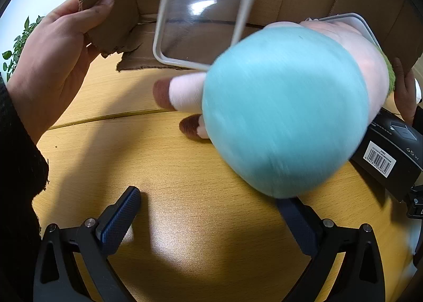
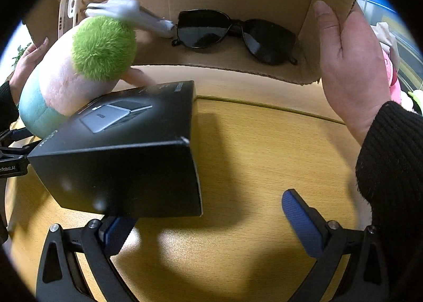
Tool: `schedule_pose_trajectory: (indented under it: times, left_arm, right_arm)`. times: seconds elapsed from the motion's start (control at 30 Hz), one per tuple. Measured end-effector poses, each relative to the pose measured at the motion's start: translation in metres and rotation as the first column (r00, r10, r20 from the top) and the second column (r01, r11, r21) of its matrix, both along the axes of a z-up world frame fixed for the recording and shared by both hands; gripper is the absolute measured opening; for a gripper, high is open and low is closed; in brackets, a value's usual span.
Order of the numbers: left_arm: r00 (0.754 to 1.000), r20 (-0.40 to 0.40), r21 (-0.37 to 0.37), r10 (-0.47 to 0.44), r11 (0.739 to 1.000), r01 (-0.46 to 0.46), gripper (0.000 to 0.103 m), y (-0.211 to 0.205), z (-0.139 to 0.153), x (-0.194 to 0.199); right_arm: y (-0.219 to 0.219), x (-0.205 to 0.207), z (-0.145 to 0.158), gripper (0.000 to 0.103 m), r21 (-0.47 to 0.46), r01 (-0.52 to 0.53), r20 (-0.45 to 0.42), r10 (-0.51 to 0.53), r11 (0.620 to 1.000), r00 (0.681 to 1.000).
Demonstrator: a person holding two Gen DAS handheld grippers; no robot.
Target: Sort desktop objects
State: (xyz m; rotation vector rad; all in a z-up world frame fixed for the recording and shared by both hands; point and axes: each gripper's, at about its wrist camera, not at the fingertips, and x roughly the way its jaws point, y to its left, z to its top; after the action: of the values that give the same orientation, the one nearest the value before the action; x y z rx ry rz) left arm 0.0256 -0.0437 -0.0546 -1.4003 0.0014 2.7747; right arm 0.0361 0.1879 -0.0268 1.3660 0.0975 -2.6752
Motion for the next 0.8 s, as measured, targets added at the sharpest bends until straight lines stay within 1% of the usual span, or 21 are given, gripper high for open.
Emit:
schedule_pose_trajectory:
  times: [0.8]
  left_arm:
    - [1.000, 0.000, 0.000, -0.002, 1.000, 0.002, 0.103, 0.0006, -0.0002, -0.0002]
  right_arm:
    - [0.0019, -0.0007, 0.0018, 0.103, -0.001, -0.001, 0.000, 0.001, 1.000, 1.000]
